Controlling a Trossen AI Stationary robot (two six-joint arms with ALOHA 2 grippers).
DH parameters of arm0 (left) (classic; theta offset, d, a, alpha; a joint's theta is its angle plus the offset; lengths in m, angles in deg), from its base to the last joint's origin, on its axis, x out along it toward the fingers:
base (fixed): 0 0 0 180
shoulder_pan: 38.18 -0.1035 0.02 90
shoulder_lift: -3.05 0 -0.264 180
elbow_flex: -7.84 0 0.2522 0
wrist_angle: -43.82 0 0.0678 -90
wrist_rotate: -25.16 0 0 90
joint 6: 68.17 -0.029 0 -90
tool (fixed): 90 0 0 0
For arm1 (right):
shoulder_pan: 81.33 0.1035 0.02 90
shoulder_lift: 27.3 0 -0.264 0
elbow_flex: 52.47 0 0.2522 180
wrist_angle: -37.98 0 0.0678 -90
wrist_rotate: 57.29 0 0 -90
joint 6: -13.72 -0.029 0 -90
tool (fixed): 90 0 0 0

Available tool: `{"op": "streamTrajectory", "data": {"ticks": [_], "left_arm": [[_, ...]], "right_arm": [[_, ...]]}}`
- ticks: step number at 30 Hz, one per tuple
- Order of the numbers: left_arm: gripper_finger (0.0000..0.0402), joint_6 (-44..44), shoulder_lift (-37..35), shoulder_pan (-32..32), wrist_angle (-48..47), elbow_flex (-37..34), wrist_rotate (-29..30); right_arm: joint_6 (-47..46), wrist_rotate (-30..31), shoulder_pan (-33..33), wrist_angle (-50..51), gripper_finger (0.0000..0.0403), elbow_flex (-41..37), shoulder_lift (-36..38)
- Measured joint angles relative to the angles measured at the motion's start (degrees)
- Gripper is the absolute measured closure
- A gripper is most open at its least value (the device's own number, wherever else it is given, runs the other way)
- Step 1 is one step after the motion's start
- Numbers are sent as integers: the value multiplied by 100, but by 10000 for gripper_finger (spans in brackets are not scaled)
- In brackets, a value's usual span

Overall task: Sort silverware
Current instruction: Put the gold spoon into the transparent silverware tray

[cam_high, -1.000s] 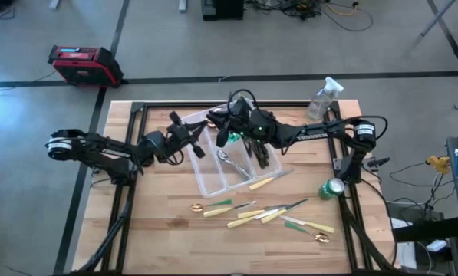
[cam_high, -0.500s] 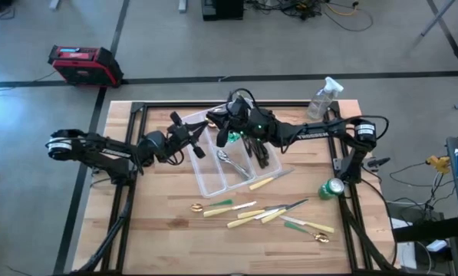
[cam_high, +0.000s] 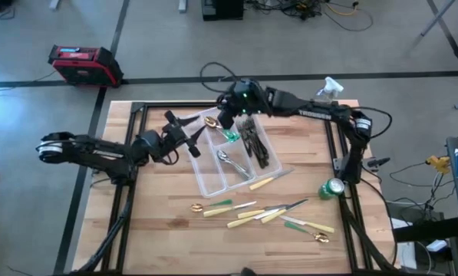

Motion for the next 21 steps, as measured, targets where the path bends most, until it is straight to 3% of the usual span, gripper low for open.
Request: {"op": "streamTrajectory", "data": {"ticks": [6, 10, 13, 18, 21], "left_arm": [[194, 208, -690, 4, -348, -119, -151], [197, 647, -1006, 6, -1078, -125, -339], [205, 825, -1105, 12, -1589, -130, -339], [220, 842, -1097, 15, -1647, -130, -339], [225, 826, -1056, 15, -1642, -130, -339]], "right_arm": [[92, -796, -381, 1501, 403, 1088, -1203], [260, -914, -488, 2490, 403, 2047, -2022], [402, -1396, -523, 3125, 401, 2728, -2564], [552, -1662, -569, 3778, 401, 3835, -3314], [527, -1703, -653, 3548, 402, 3805, -3437]]}}
